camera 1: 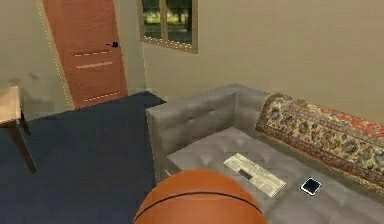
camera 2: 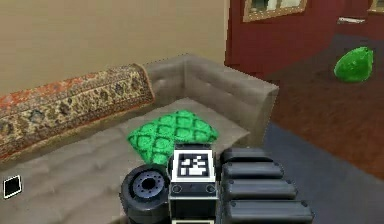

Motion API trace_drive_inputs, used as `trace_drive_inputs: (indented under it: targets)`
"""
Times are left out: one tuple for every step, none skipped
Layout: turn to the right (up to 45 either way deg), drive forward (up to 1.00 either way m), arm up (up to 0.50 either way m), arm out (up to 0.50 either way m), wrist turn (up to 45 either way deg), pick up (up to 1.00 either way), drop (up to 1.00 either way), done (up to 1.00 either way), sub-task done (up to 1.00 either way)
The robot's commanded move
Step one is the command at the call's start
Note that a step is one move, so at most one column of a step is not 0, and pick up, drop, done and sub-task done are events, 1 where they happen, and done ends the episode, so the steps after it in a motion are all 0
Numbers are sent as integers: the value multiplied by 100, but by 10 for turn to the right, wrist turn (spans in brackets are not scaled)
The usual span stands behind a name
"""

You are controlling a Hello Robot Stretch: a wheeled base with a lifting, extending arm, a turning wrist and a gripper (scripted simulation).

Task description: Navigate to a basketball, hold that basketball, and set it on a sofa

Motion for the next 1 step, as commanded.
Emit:
trace_drive_inputs:
  targets:
    - [150, 0, 0, 0, 0, 0, 0, 0, 0]
